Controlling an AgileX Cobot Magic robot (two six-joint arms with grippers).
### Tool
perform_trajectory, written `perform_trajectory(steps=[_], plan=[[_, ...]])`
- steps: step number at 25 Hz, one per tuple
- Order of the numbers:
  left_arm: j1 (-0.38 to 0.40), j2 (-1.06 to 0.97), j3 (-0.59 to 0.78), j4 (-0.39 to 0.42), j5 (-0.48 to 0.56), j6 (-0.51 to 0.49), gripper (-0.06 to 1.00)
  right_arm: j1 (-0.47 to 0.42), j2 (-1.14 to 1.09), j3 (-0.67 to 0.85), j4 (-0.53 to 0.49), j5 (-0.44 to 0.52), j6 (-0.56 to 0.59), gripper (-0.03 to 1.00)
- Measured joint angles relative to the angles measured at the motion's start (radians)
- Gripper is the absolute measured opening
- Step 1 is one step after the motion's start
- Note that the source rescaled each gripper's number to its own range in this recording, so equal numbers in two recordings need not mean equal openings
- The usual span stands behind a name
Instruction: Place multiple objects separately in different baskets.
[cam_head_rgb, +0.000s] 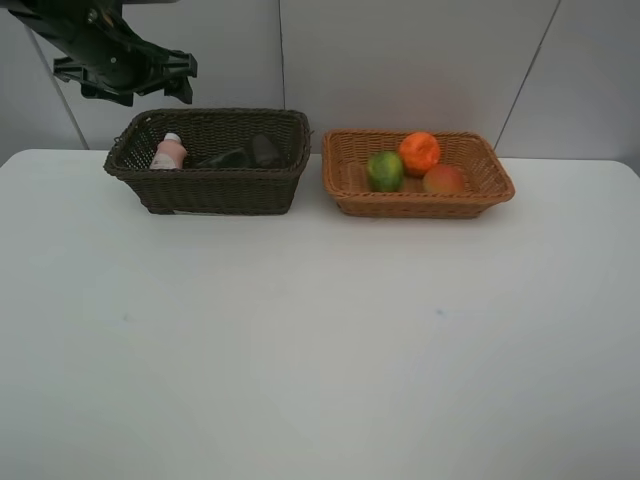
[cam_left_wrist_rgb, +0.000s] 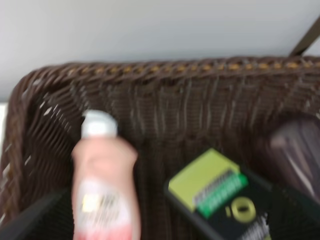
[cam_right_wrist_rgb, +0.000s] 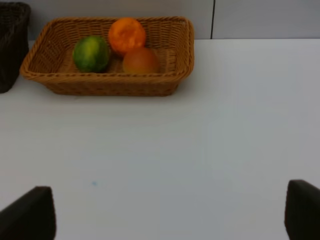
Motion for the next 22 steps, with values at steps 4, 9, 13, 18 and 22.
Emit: perform_trajectory(steps=[4, 9, 13, 18, 22], plan=[[0.0, -0.209, 0.092, 0.0, 0.138, 0.004, 1.0, 0.0, 0.0, 0.0, 0.0, 0.0, 0.0, 0.97], [0.0, -0.583, 0.298, 0.019, 0.204, 0.035, 1.0, 0.0, 0.0, 0.0, 0.0, 0.0, 0.0, 0.97], [0.0, -0.892, 0.449, 0.041, 0.289, 0.047, 1.0, 0.0, 0.0, 0.0, 0.0, 0.0, 0.0, 0.97], [0.0, -1.265, 0.621, 0.045, 0.403, 0.048, 1.0, 0.0, 0.0, 0.0, 0.0, 0.0, 0.0, 0.97], [0.0, -1.512, 0.78, 0.044, 0.46, 0.05, 1.0, 0.0, 0.0, 0.0, 0.0, 0.0, 0.0, 0.97]])
